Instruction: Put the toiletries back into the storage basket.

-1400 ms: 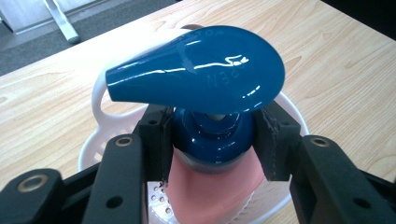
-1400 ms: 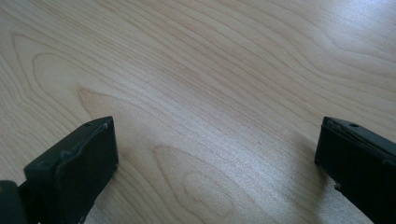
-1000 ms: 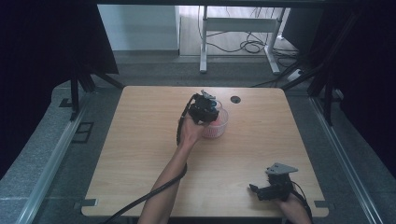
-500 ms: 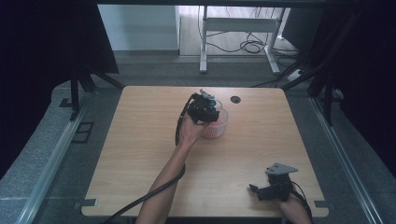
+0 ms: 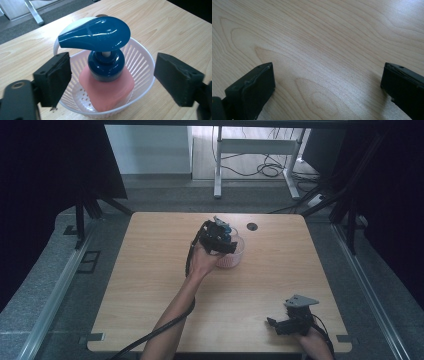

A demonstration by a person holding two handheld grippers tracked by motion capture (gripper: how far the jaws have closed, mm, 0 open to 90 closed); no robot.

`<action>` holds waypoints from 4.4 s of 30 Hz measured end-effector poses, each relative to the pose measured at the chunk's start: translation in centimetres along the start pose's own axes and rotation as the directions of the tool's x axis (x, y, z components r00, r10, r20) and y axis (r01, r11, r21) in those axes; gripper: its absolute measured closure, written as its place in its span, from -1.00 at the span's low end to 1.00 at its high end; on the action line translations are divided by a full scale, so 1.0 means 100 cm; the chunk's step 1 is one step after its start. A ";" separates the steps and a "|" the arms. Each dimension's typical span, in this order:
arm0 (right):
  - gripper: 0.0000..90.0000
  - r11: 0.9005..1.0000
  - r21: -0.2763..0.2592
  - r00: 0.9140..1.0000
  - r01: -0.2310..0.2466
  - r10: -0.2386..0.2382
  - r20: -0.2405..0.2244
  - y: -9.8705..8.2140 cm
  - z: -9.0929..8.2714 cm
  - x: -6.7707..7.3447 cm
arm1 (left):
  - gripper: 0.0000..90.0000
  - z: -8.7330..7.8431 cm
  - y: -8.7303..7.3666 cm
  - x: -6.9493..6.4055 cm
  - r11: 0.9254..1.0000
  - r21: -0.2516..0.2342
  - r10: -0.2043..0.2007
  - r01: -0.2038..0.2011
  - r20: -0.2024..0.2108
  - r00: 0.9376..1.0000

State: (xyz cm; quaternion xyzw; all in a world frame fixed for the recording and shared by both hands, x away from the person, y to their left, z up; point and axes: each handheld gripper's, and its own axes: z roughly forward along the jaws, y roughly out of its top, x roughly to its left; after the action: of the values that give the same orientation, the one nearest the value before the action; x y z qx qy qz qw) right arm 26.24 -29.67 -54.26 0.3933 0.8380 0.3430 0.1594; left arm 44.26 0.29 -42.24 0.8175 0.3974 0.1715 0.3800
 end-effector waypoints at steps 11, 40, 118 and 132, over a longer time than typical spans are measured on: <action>-1.00 1.000 0.000 1.000 0.001 -0.001 0.000 0.000 0.000 0.000 | -0.73 -0.012 -0.006 0.005 1.000 -0.003 -0.009 0.009 0.026 1.000; -1.00 1.000 0.000 1.000 0.001 -0.001 0.000 0.000 0.000 0.000 | -0.74 -0.034 -0.020 -0.001 0.999 -0.010 0.038 -0.037 0.047 0.998; -1.00 1.000 0.000 1.000 -0.002 0.002 0.002 0.000 0.000 0.001 | -0.73 -0.103 -0.084 -0.004 0.998 -0.044 0.050 -0.046 0.088 0.995; -1.00 1.000 0.001 1.000 -0.001 0.001 0.002 0.000 0.000 0.001 | -0.73 -0.116 -0.106 0.000 0.999 -0.046 0.022 -0.018 0.098 0.995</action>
State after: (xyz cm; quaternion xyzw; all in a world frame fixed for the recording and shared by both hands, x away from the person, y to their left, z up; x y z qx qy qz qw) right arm 26.13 -29.63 -54.25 0.3944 0.8378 0.3421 0.1599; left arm 31.97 10.11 -42.69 0.8200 0.3660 0.1440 0.4158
